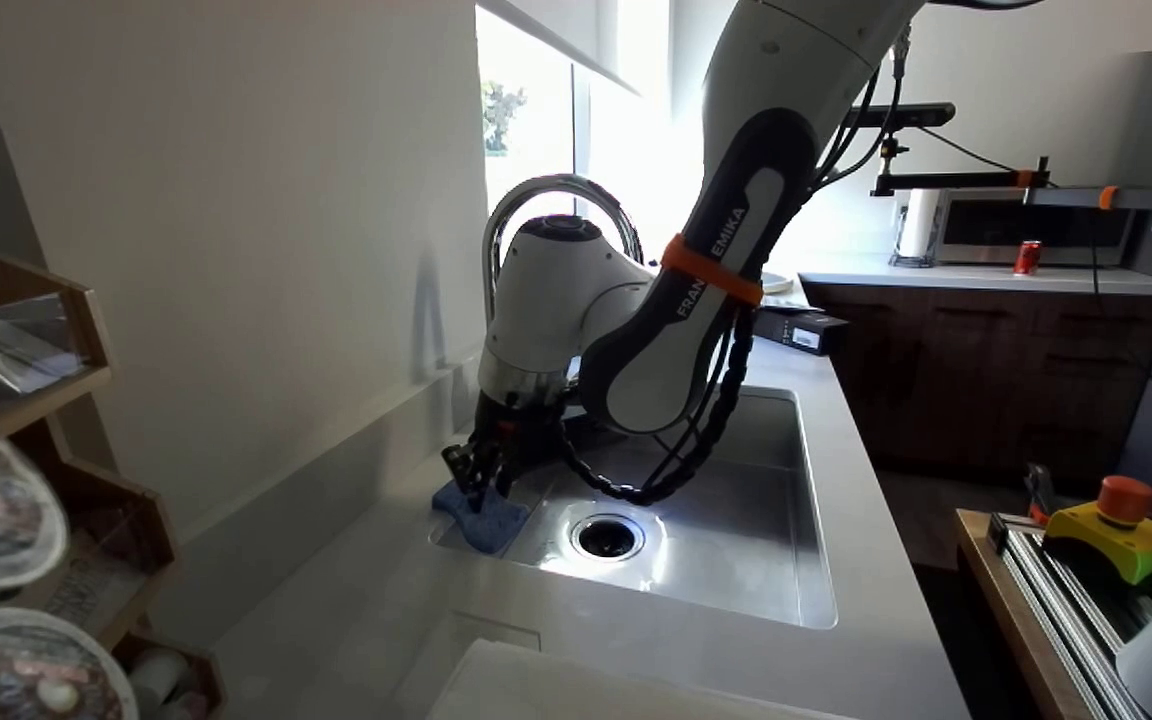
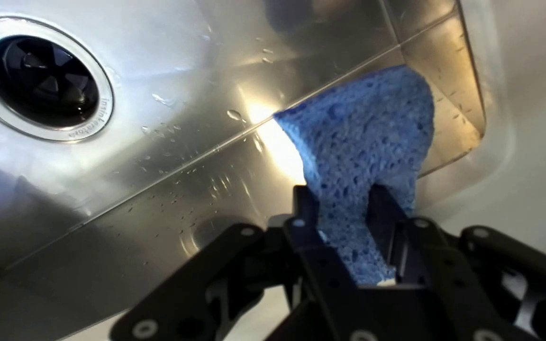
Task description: Use the blue sponge to wipe the countertop
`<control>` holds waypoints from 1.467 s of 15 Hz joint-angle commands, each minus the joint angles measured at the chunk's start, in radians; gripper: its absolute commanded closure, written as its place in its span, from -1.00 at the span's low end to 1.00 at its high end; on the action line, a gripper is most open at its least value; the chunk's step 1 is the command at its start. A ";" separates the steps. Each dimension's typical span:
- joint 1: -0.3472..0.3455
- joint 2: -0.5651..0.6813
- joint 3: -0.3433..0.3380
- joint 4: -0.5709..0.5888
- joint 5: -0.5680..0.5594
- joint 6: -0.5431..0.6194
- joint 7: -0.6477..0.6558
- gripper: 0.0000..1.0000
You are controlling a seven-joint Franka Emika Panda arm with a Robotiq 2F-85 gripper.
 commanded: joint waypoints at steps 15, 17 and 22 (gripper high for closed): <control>0.077 0.021 0.062 0.087 0.470 -0.047 -0.476 0.81; 0.069 0.024 0.086 0.099 0.498 -0.063 -0.547 0.81; 0.096 0.049 0.106 0.121 0.502 -0.180 -0.624 0.81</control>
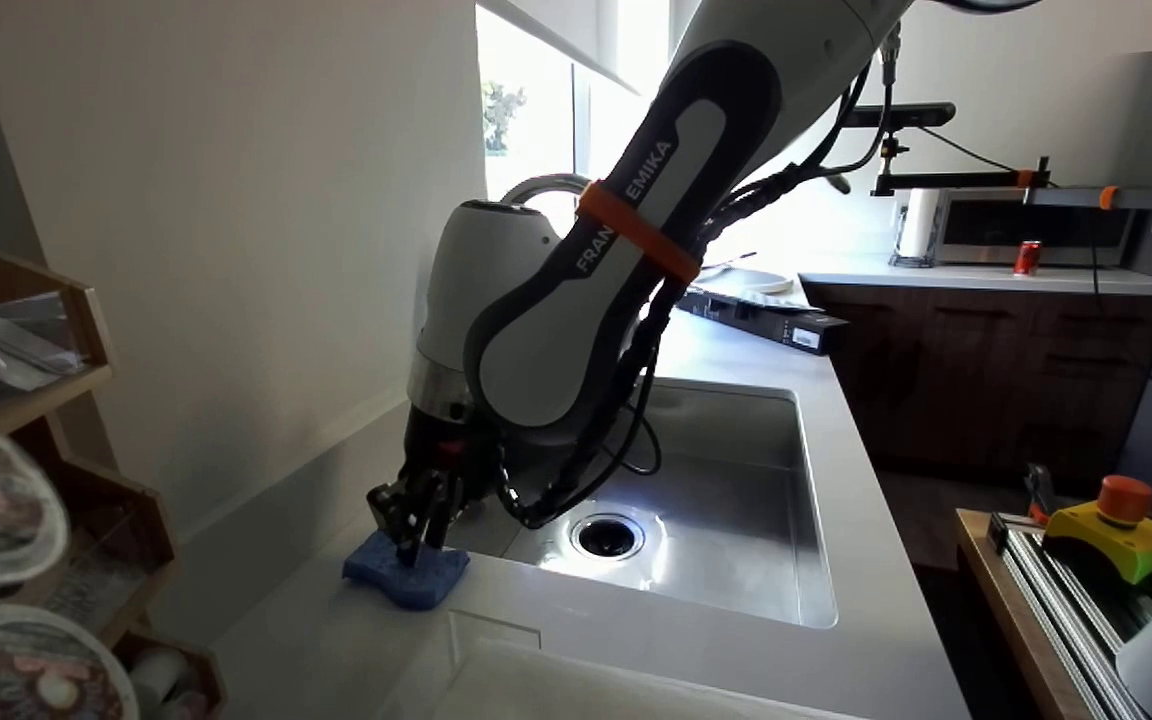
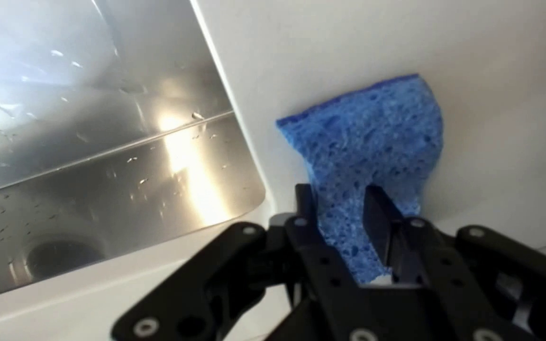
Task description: Use the blue sponge to wipe the countertop
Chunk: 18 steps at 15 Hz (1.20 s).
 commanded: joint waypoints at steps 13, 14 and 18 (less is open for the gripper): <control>0.077 -0.053 -0.015 -0.029 -0.049 -0.292 -0.142 0.81; 0.079 -0.064 -0.011 -0.046 -0.049 -0.299 -0.146 0.81; 0.097 -0.109 -0.013 -0.142 -0.067 -0.304 -0.129 0.81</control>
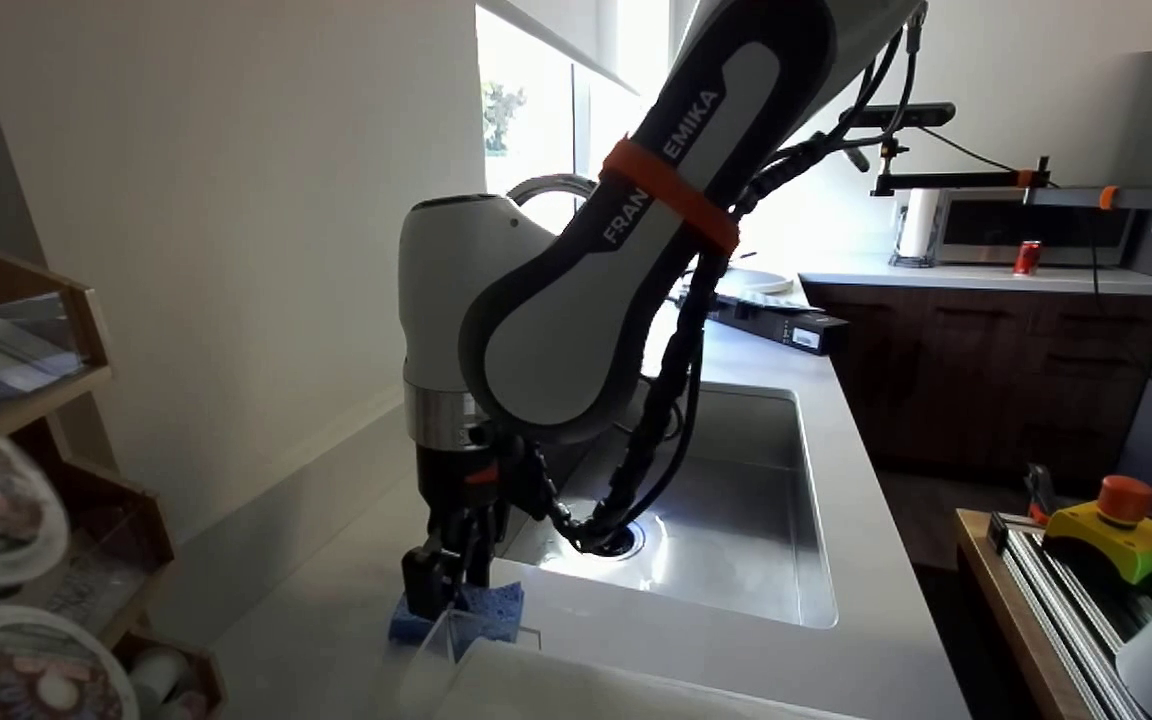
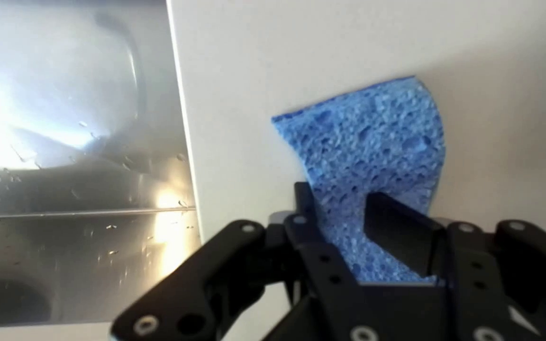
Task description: Use the blue sponge to wipe the countertop
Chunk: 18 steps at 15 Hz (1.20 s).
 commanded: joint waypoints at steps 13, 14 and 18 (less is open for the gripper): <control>0.031 -0.198 -0.046 -0.299 -0.088 0.008 0.131 0.81; 0.031 -0.206 -0.047 -0.302 -0.100 0.006 0.140 0.81; 0.034 -0.232 -0.058 -0.299 -0.156 -0.002 0.192 0.52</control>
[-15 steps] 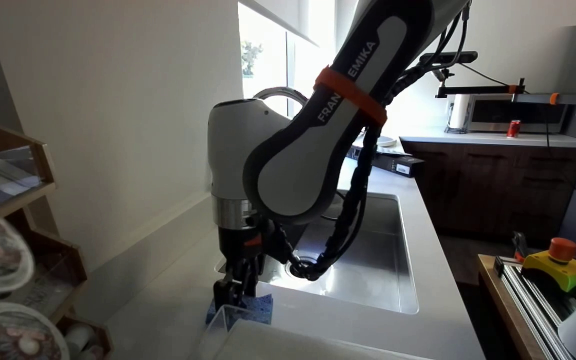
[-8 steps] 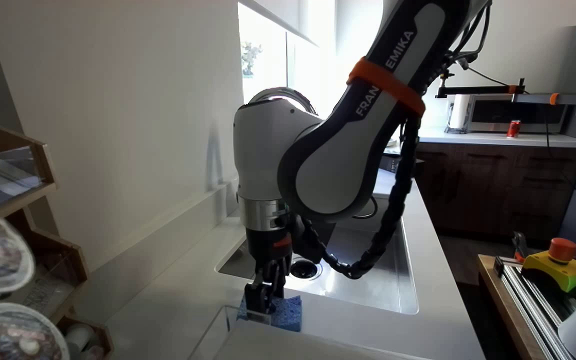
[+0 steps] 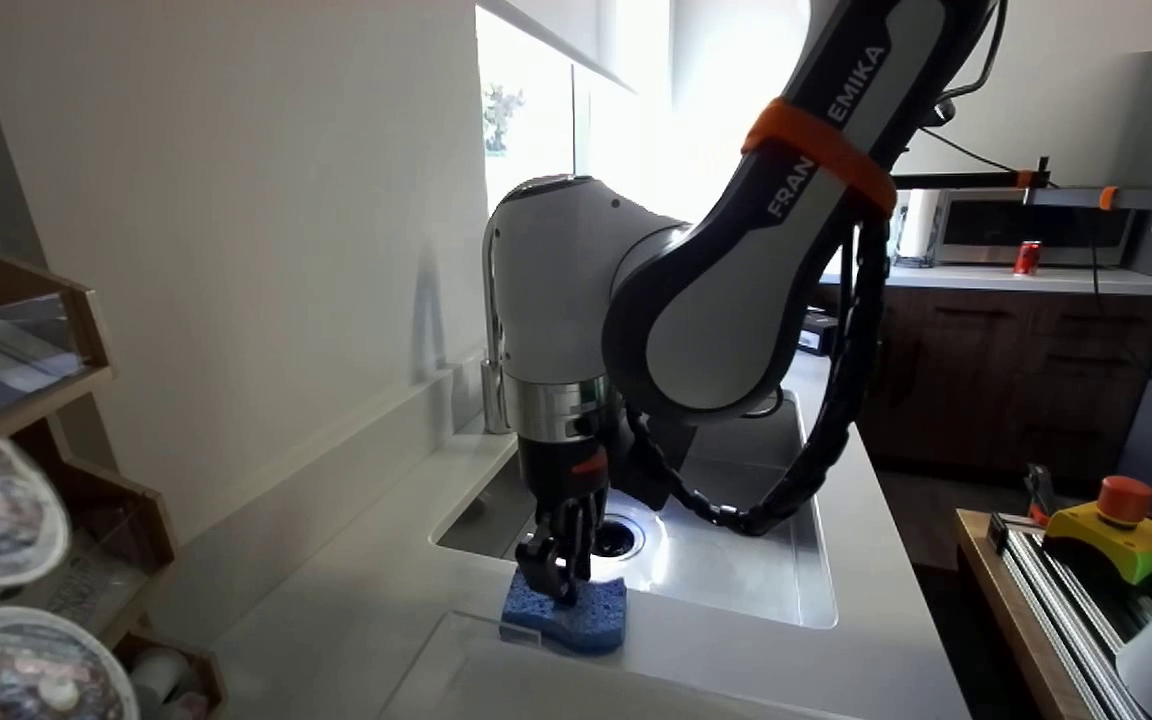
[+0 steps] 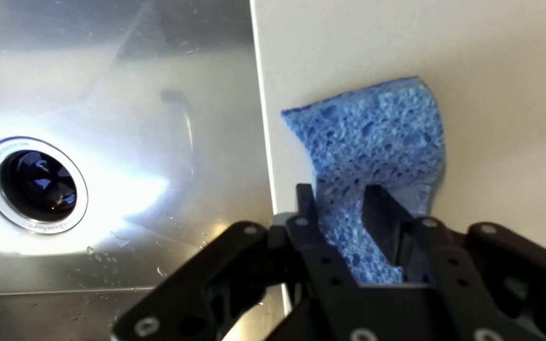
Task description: Use the blue sponge to wipe the countertop
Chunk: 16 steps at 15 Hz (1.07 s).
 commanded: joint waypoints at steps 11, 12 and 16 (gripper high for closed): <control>0.011 -0.174 0.017 -0.083 -0.077 0.001 0.110 -1.00; 0.010 -0.189 0.022 -0.094 -0.079 0.001 0.115 -1.00; -0.001 -0.252 0.047 -0.144 -0.068 0.007 0.131 -1.00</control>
